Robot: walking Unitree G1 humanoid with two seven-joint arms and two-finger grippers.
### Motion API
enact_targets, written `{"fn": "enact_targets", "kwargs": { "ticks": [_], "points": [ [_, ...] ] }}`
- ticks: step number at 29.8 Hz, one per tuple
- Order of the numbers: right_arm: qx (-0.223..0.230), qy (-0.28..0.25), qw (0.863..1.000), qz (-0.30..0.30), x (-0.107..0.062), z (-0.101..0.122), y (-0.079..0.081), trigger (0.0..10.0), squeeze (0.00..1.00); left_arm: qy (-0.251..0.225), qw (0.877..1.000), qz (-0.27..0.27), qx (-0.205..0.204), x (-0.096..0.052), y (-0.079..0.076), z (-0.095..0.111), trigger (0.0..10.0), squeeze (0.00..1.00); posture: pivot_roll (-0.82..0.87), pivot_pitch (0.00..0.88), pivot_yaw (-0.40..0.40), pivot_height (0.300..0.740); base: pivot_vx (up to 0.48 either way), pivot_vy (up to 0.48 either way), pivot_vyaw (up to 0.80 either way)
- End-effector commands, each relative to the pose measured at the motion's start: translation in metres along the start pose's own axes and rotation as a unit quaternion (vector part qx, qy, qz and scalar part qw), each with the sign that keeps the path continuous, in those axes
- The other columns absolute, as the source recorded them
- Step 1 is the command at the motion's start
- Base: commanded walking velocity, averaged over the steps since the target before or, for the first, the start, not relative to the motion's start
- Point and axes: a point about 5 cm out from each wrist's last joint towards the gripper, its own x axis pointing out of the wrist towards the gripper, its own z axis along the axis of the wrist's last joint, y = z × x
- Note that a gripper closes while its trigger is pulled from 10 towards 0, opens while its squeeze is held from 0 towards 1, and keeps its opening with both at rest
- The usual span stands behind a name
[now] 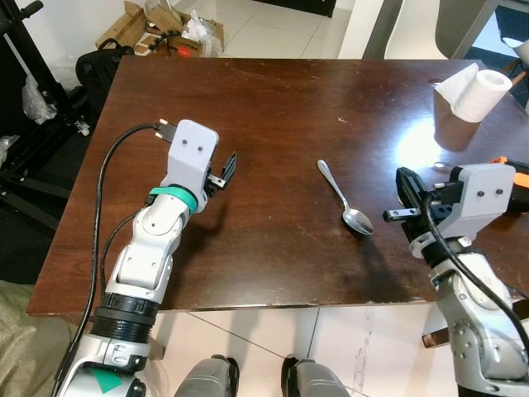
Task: Setting the table
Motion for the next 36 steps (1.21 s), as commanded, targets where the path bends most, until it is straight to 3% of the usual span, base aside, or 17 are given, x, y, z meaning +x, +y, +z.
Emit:
{"fn": "enact_targets", "kwargs": {
  "ticks": [1,8,22,28,36],
  "points": [
    [0.0,0.004,1.0,-0.014,-0.0005,-0.0032,-0.0041,10.0,0.0,0.005,1.0,-0.006,0.0,0.0003,-0.0031,-0.0032,10.0,0.0,-0.02,0.0,0.032,0.74,0.0,0.0,0.0],
    [0.004,0.004,1.0,-0.015,0.0009,-0.0035,-0.0039,10.0,0.0,0.004,1.0,-0.005,0.001,0.0004,-0.0028,-0.0026,10.0,0.0,-0.02,0.0,0.032,0.74,0.0,0.0,0.0],
    [0.011,0.005,1.0,-0.017,0.0006,-0.0033,-0.004,10.0,0.0,0.004,1.0,-0.008,0.0,0.0013,-0.0047,-0.002,10.0,0.0,-0.02,0.0,0.035,0.74,0.0,0.0,-0.78],
    [0.011,0.005,1.0,-0.018,0.0005,-0.003,-0.0046,10.0,0.0,0.003,1.0,-0.01,-0.001,0.0022,-0.0057,-0.0016,10.0,0.0,-0.02,0.0,0.035,0.74,0.0,0.0,0.0],
    [0.012,0.004,1.0,-0.019,0.0005,-0.0028,-0.0049,10.0,0.0,0.004,1.0,-0.011,-0.001,0.0024,-0.0066,-0.0017,10.0,0.0,-0.02,0.0,0.036,0.74,0.0,0.0,-0.8]
  ]
}}
